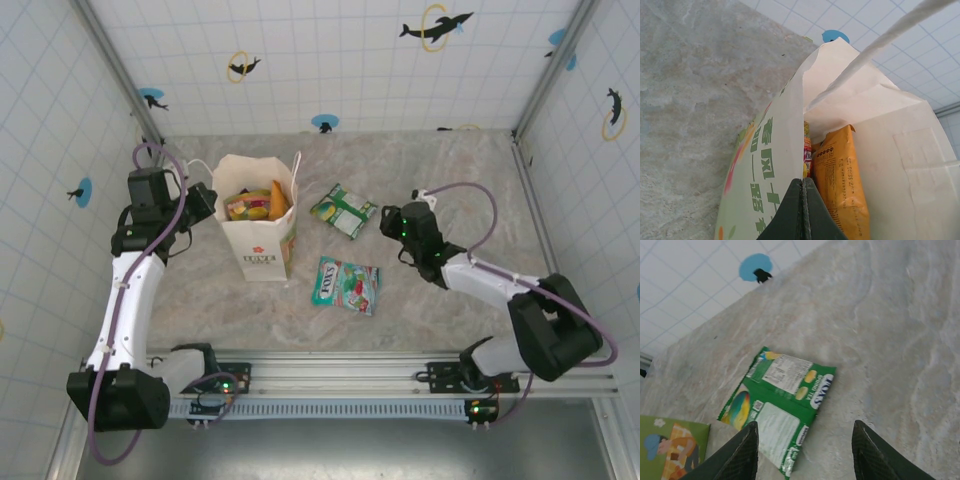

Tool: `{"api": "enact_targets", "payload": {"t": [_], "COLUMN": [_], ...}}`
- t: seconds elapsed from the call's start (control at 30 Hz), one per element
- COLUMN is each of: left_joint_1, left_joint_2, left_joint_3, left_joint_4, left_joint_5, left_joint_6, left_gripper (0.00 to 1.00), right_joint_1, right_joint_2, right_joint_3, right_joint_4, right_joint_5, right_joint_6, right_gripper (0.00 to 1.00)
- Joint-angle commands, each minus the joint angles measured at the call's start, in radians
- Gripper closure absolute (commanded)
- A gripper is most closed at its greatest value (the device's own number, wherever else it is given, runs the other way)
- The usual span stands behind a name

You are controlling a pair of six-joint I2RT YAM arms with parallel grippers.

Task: Place the snacks into the paper bag

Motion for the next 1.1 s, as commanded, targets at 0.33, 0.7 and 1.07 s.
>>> {"api": "enact_targets", "payload": {"t": [0.33,0.7,1.07], "left_joint_1": [-0.003,-0.002,-0.003], "left_joint_2": [-0.023,-0.019,-0.010], "left_joint_3": [0.022,0.025,0.022], "left_joint_4": [0.011,0.014,0.016], "left_joint_5": [-0.013,-0.017,-0.013], "left_joint_6": [0.007,0.006,0.007], "left_gripper": [1.00,1.00,1.00], "right_joint_1": [-0.045,-0.039,-0.035], "right_joint_2": [0.353,0.509,0.591], "right_joint_3": [0.120,0.196,0.242], "right_joint_4": [0.252,0.333,0.344], "right_joint_5": [-0.280,-0.300,-0.288], "right_joint_6": [0.271,0.363,0.386], "right_gripper": [0.48,0.49,0.52]}}
